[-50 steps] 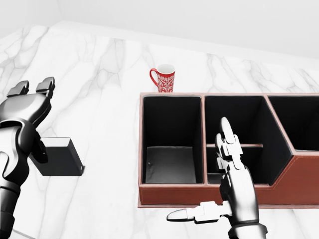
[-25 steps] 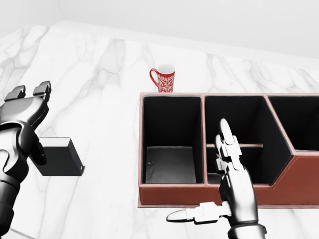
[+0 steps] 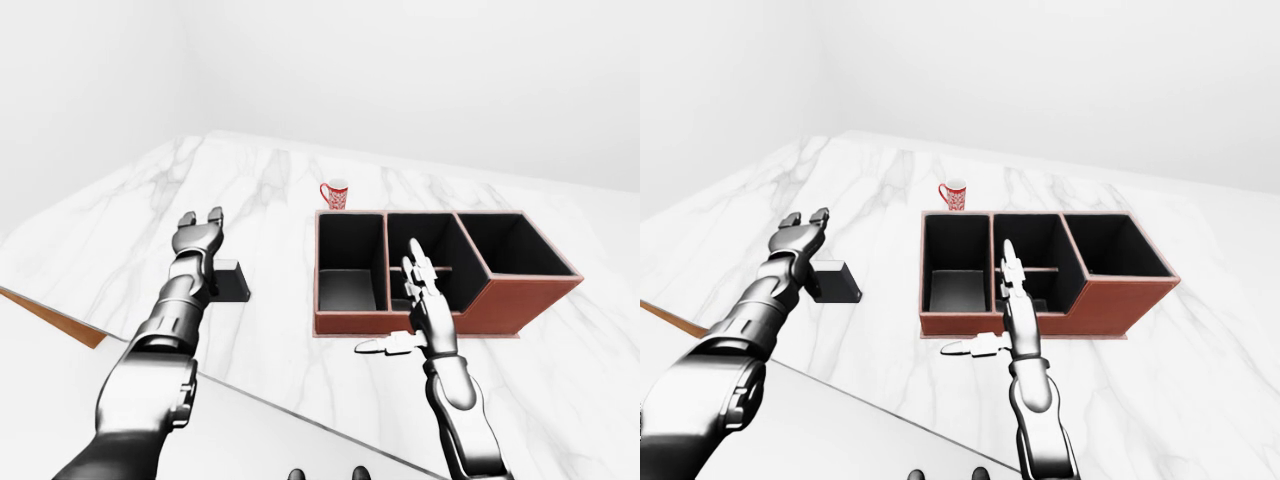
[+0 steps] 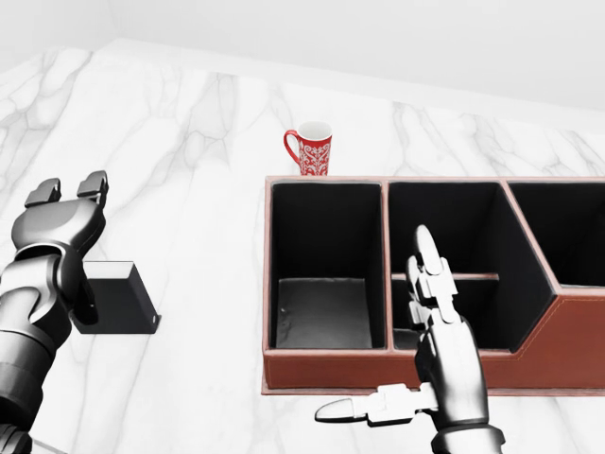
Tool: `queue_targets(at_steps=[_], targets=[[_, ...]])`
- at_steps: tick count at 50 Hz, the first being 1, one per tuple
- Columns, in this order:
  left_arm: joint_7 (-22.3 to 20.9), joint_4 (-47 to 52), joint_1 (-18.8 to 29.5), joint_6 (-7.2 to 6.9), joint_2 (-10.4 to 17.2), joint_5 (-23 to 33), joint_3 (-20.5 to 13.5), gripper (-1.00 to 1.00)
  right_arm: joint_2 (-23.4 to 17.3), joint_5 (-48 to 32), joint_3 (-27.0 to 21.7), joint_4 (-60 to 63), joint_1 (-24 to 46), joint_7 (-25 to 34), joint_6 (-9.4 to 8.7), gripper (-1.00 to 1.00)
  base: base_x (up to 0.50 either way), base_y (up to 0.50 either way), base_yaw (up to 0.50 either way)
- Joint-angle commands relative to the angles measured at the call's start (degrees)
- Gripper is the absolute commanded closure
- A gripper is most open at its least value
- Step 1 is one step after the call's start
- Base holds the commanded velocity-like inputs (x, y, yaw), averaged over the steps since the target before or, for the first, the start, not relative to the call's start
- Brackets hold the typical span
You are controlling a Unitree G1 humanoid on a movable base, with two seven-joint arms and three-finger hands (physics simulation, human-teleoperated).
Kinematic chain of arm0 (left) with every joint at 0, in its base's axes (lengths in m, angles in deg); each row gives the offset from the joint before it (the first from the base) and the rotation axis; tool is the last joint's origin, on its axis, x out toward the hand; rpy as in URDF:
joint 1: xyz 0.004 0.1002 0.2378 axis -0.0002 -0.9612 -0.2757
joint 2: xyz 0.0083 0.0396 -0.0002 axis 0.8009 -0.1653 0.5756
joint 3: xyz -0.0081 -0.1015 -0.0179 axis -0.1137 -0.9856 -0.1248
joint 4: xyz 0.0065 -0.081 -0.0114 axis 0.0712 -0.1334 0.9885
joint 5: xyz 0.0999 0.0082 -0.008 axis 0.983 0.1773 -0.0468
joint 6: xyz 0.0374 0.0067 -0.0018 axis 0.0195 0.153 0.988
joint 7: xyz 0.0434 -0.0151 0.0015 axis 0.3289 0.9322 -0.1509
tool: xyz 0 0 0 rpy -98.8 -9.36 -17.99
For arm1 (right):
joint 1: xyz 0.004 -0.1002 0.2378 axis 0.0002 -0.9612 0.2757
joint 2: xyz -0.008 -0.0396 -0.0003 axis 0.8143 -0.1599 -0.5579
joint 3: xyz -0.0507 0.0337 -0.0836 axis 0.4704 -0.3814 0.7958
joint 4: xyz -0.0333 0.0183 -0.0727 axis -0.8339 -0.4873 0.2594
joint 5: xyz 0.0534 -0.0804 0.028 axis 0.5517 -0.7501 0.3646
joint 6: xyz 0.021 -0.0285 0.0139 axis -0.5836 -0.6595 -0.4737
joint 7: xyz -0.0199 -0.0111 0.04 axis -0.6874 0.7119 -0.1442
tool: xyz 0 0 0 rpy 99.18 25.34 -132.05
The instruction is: Pick up the book and place it in the right compartment of the caddy.
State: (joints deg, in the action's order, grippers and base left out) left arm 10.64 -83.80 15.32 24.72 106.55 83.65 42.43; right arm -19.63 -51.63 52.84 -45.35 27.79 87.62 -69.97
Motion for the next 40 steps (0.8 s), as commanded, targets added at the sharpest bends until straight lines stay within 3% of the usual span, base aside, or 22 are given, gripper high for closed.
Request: queue_targets(at_steps=[1,40], targets=[[2.14,-3.89,1.27,0.0,-1.24,0.52,1.25,-1.0,-0.01,0.03,0.0,0.21,-0.01,0.08,0.0,-1.0,0.0,0.0,0.0],[6.97,-9.13,-0.99,0.0,-2.12,0.93,1.36,-1.0,0.0,-0.37,0.36,-2.45,-0.19,-0.01,0.0,-1.0,0.0,0.0,0.0]])
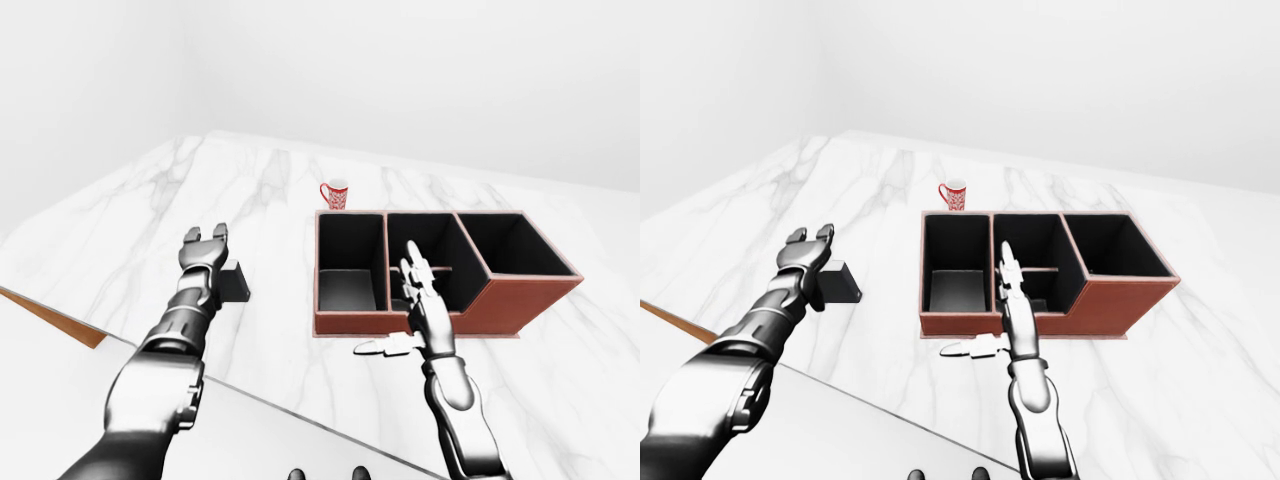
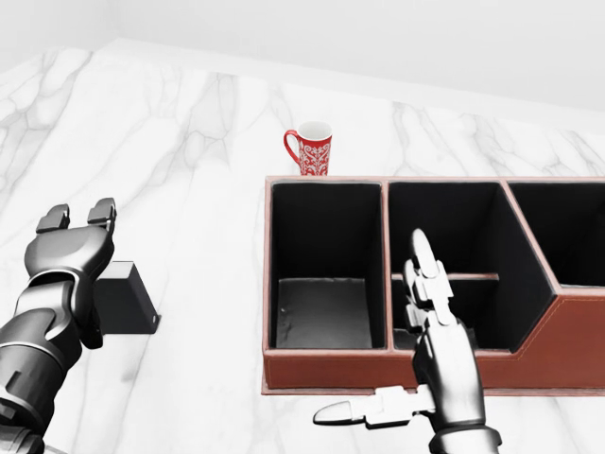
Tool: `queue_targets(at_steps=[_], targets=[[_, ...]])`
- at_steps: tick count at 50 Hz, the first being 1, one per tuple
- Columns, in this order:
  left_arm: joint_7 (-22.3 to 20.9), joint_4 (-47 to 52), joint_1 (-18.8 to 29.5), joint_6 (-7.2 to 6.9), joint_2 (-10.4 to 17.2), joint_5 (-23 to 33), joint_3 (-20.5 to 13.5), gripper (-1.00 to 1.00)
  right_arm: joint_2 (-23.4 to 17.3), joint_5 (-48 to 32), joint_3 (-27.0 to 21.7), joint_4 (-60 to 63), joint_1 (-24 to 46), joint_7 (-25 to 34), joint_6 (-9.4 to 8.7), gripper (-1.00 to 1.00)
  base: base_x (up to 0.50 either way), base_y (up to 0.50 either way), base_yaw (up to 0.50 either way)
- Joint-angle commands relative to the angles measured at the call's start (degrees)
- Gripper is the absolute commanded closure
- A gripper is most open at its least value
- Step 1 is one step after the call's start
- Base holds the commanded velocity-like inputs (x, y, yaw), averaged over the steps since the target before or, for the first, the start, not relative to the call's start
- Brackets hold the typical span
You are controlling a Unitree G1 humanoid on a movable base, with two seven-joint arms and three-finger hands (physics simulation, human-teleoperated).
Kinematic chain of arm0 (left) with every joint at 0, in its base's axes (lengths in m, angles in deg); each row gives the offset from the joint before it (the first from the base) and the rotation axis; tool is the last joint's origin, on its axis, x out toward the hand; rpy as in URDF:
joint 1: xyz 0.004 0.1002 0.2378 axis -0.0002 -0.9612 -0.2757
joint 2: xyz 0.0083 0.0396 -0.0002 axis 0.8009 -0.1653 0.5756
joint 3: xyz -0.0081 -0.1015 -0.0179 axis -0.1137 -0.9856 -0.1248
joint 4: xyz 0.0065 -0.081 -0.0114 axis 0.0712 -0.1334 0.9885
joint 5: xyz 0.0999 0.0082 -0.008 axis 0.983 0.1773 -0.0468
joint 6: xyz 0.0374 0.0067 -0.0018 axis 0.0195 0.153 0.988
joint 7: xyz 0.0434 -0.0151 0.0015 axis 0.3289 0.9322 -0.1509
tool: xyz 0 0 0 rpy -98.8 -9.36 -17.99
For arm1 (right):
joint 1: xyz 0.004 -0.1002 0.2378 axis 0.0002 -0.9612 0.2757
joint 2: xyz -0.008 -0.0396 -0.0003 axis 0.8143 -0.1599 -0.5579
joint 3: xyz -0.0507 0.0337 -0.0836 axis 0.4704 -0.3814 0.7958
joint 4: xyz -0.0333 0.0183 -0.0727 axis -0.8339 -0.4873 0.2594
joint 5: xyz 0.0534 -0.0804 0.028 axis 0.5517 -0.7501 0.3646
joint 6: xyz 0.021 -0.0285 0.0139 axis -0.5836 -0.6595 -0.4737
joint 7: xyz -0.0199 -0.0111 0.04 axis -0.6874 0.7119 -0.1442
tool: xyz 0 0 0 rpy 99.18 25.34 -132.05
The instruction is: Pick up the book and place it in the right compartment of the caddy.
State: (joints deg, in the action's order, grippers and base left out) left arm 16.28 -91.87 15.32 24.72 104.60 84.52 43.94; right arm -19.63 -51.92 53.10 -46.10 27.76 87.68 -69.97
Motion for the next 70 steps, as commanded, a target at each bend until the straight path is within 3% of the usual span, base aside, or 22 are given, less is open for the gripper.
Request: queue_targets(at_steps=[1,26,70], targets=[[1.5,-1.11,-1.07,0.0,-0.17,0.01,-0.19,-1.0,-0.04,-0.04,0.01,-1.3,-0.07,-0.04,0.0,-1.0,0.0,0.0,0.0],[6.22,-1.92,-2.4,0.0,0.14,-0.6,-0.61,-1.0,0.04,-0.34,0.47,-0.18,-0.22,0.09,0.0,-1.0,0.0,0.0,0.0],[8.51,-2.68,-5.5,0.0,-1.76,1.39,-0.32,-1.0,0.0,-0.52,0.67,-0.13,-0.21,0.03,0.0,-1.0,0.0,0.0,0.0]])
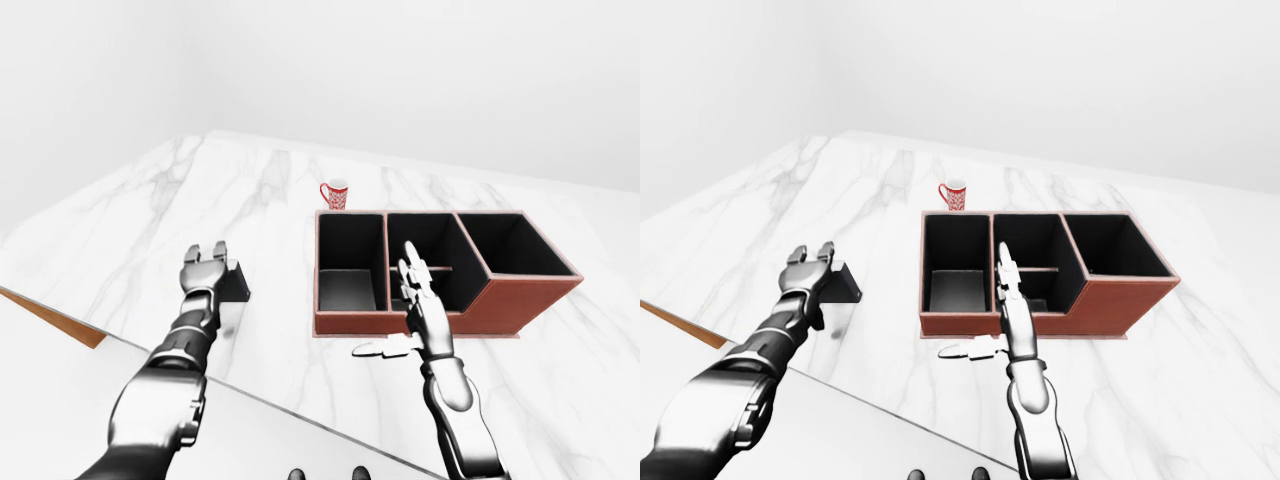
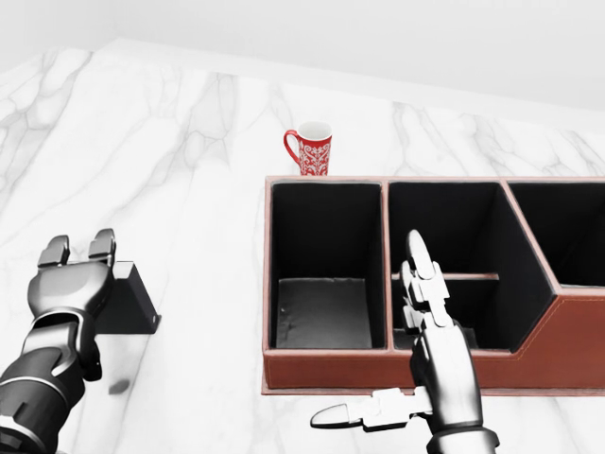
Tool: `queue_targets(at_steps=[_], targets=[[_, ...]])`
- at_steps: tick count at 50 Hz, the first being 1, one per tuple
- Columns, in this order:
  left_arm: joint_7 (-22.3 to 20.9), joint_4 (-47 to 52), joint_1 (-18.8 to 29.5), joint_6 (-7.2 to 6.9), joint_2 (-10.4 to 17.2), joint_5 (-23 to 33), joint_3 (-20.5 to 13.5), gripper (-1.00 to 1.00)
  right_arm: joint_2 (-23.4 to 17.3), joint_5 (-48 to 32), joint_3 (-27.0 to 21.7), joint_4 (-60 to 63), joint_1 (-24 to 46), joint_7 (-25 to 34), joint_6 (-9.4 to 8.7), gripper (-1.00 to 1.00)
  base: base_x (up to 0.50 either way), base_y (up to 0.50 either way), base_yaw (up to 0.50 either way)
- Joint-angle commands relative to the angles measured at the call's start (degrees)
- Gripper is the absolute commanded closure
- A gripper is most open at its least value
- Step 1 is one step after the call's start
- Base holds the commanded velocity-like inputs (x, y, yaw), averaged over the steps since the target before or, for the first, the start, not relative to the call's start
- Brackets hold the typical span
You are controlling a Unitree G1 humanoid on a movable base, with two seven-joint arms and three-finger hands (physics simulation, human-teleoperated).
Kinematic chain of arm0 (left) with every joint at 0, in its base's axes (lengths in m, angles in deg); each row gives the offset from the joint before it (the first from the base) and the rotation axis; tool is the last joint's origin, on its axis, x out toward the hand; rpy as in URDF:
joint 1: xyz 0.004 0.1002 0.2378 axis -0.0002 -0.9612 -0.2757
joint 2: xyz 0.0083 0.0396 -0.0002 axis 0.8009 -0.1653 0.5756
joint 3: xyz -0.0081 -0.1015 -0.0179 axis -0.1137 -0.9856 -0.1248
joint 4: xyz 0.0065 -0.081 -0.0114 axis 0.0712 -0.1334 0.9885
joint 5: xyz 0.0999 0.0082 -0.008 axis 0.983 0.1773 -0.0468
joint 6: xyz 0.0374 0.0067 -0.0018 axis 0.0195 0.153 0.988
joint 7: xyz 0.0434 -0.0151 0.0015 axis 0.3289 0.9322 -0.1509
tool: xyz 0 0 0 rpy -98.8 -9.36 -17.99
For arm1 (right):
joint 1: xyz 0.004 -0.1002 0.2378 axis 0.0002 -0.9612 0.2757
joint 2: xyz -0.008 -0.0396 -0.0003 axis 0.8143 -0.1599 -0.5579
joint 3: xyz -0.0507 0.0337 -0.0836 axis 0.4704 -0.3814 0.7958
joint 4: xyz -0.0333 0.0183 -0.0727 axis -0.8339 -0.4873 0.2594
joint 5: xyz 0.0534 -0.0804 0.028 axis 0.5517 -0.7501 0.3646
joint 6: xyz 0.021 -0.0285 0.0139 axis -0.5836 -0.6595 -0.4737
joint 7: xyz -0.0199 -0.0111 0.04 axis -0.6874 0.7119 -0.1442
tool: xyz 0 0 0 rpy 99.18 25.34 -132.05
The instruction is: Pick up the book and place it in the right compartment of the caddy.
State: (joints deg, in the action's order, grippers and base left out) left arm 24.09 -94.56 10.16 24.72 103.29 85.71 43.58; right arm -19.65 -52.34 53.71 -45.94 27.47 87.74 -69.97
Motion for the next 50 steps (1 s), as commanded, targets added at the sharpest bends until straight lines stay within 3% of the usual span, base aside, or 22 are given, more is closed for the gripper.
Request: queue_targets(at_steps=[1,15,17,18,39,44,50], targets=[[0.76,-0.02,-0.34,0.0,-0.4,0.17,0.01,-1.0,0.02,-0.17,0.12,-0.08,-0.02,-0.03,0.0,-1.0,0.0,0.0,0.0],[2.65,-0.21,-1.37,0.0,-0.78,0.11,-0.1,-0.99,0.02,-0.1,0.0,-0.69,0.18,0.02,0.0,-1.0,0.0,0.0,0.0],[2.79,-0.21,-1.4,0.0,-0.72,-0.1,-0.23,0.65,0.06,-0.15,0.1,-0.56,0.18,0.01,0.0,-1.0,0.0,0.0,0.0],[2.99,-0.23,-1.56,0.0,-0.69,-0.14,-0.22,1.0,0.06,-0.23,0.15,-0.67,0.14,-0.02,0.0,-1.0,0.0,0.0,0.0],[5.3,0.17,-0.77,0.0,-0.28,-3.0,-1.09,1.0,0.08,-0.41,0.61,-0.2,-0.1,-0.2,0.0,-1.0,0.0,0.0,0.0],[7.95,0.94,0.92,0.41,0.66,-5.5,-1.98,1.0,0.07,-0.5,0.7,-0.94,-0.1,-0.27,0.0,-1.0,0.0,0.0,0.0],[8.07,1.56,1.67,0.52,1.66,-7.2,-1.94,1.0,0.03,-0.48,0.71,-0.48,-0.06,-0.24,0.0,-1.0,0.0,0.0,0.0]])
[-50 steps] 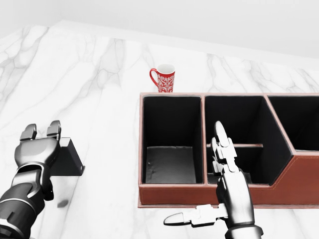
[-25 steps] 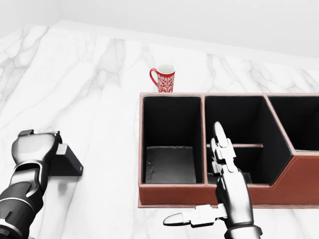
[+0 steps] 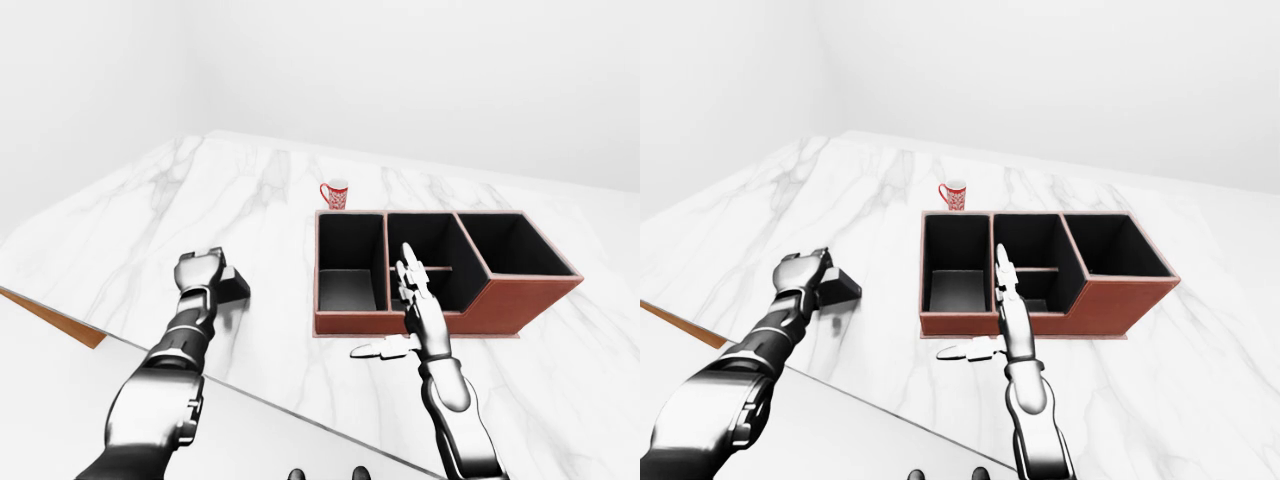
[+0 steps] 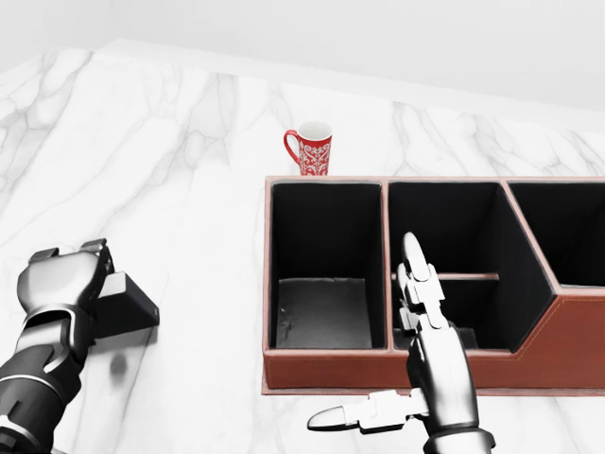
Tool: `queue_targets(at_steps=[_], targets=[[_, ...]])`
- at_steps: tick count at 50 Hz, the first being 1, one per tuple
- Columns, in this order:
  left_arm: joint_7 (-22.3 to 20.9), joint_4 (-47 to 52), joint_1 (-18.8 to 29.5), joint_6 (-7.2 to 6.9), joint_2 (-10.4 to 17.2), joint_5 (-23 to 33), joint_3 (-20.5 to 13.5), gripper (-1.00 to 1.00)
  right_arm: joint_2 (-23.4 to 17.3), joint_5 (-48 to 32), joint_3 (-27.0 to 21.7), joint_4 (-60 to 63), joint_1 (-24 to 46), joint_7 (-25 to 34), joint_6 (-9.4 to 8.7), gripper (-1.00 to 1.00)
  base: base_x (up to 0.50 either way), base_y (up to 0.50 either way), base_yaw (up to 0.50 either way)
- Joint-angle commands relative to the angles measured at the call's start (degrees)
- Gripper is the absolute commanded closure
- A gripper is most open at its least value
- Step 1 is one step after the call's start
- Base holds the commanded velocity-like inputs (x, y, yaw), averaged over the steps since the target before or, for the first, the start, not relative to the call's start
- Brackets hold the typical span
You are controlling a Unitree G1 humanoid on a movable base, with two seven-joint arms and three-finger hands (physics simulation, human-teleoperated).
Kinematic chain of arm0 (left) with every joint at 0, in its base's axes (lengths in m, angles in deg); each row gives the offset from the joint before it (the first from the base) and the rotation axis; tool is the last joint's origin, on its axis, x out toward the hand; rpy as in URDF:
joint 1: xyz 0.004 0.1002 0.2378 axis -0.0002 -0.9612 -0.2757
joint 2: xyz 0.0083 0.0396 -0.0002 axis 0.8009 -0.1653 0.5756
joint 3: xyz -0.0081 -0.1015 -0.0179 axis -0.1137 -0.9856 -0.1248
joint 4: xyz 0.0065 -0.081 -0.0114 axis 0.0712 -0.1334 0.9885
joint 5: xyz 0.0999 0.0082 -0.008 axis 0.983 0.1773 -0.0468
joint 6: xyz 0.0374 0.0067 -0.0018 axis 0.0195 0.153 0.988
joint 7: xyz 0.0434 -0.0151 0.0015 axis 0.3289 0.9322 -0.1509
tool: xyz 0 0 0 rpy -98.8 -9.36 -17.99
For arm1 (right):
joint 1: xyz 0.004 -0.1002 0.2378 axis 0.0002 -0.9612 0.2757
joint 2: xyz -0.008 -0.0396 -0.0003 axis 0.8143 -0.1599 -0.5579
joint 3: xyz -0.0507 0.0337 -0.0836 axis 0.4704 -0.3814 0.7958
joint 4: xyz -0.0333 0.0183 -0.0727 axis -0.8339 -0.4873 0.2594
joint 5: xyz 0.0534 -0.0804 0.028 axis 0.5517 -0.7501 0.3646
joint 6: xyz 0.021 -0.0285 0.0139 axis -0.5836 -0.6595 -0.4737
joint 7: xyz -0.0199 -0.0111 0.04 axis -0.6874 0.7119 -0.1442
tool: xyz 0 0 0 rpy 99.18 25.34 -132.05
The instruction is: Pick up the book and place it in the right compartment of the caddy.
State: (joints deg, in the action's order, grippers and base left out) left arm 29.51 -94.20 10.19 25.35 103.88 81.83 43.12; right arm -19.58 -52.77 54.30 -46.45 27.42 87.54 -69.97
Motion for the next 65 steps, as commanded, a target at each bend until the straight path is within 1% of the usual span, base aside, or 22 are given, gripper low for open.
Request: queue_targets(at_steps=[1,3,7,8,10,14,15,23,29,35,38,40,43,48,49,51,52,57,58,65], targets=[[2.73,1.29,1.71,-0.21,1.2,-3.57,-1.49,1.0,-0.04,-0.06,0.09,0.02,0.04,-0.03,0.0,-1.0,0.0,0.0,0.0],[2.96,1.54,1.83,-0.53,1.66,-4.18,-1.64,1.0,-0.04,-0.15,0.04,-2.78,0.09,-0.26,0.0,-1.0,0.0,0.0,0.0],[2.97,2.04,2.25,-0.47,2.36,-5.59,-2.03,1.0,-0.01,-0.16,0.05,-0.56,0.17,-0.01,0.0,-1.0,0.0,0.0,0.0],[2.73,2.44,2.59,-0.26,2.55,-6.18,-2.23,1.0,0.01,-0.17,0.08,-0.4,0.1,0.0,0.0,-1.0,0.0,0.0,0.0],[2.14,3.31,3.41,-0.63,2.84,-6.38,-1.91,1.0,0.03,-0.3,0.29,-0.05,-0.18,-0.02,0.0,-1.0,0.0,0.0,0.0],[2.46,4.03,4.27,-0.45,3.09,-6.9,-1.82,1.0,-0.05,-0.22,0.24,-0.17,-0.15,-0.01,0.0,-1.0,0.0,0.0,0.0],[2.35,4.24,4.6,-0.6,3.08,-7.03,-1.82,1.0,-0.05,-0.18,0.23,-0.02,-0.18,0.01,0.0,-1.0,0.0,0.0,0.0],[1.27,5.94,5.44,-0.63,3.61,-6.1,-1.21,1.0,-0.07,-0.22,0.45,0.43,-0.39,0.1,0.0,-1.0,0.0,0.0,0.0],[-0.75,8.58,5.46,-0.63,4.38,-5.88,-1.62,1.0,-0.02,-0.52,0.63,0.32,-0.5,-0.06,0.0,-1.0,0.0,0.0,0.0],[-1.94,11.54,4.82,-0.63,4.58,-6.03,-2.23,1.0,-0.05,-0.39,0.53,0.39,-0.32,-0.08,0.0,-1.0,0.0,0.0,0.0],[-3.89,15.52,3.66,-0.63,4.53,-5.94,-2.59,1.0,-0.06,-0.38,0.48,-0.2,-0.21,-0.11,0.0,-1.0,0.0,0.0,0.0],[-5.65,19.85,1.97,-0.63,4.53,-5.75,-3.03,1.0,-0.09,-0.37,0.51,-0.42,-0.34,-0.05,0.0,-1.0,0.0,0.0,0.0],[-7.06,23.53,0.14,-0.63,4.51,-5.24,-3.56,1.0,-0.1,-0.25,0.39,-0.14,-0.33,0.0,0.0,-1.0,0.0,0.0,0.0],[-11.05,31.97,-3.11,-0.63,4.65,-4.67,-5.19,1.0,-0.03,-0.55,0.57,-0.14,-0.34,-0.08,0.0,-1.0,0.0,0.0,0.0],[-13.24,36.04,-4.65,-0.63,4.54,-4.36,-5.51,1.0,-0.04,-0.46,0.53,0.14,-0.37,-0.06,0.0,-1.0,0.0,0.0,0.0],[-15.3,40.09,-6.17,-0.63,4.17,-3.61,-6.05,1.0,-0.06,-0.4,0.47,0.34,-0.35,-0.06,0.0,-1.0,0.0,0.0,0.0],[-17.75,44.7,-7.94,-0.63,3.81,-2.96,-6.23,1.0,-0.05,-0.42,0.46,0.2,-0.34,-0.11,0.0,-1.0,0.0,0.0,0.0],[-22.8,53.63,-11.05,-0.63,2.55,-0.66,-7.35,1.0,-0.1,-0.46,0.6,0.49,-0.55,-0.1,0.0,-1.0,0.0,0.0,0.0],[-24.53,56.97,-12.17,-0.63,2.2,-0.22,-7.56,1.0,-0.15,-0.32,0.43,0.49,-0.35,-0.03,0.0,-1.0,0.0,0.0,0.0],[-30.09,67.07,-16.54,-0.63,0.71,2.46,-8.83,1.0,-0.03,-0.39,0.33,0.95,-0.16,-0.03,0.0,-1.0,0.0,0.0,0.0]])
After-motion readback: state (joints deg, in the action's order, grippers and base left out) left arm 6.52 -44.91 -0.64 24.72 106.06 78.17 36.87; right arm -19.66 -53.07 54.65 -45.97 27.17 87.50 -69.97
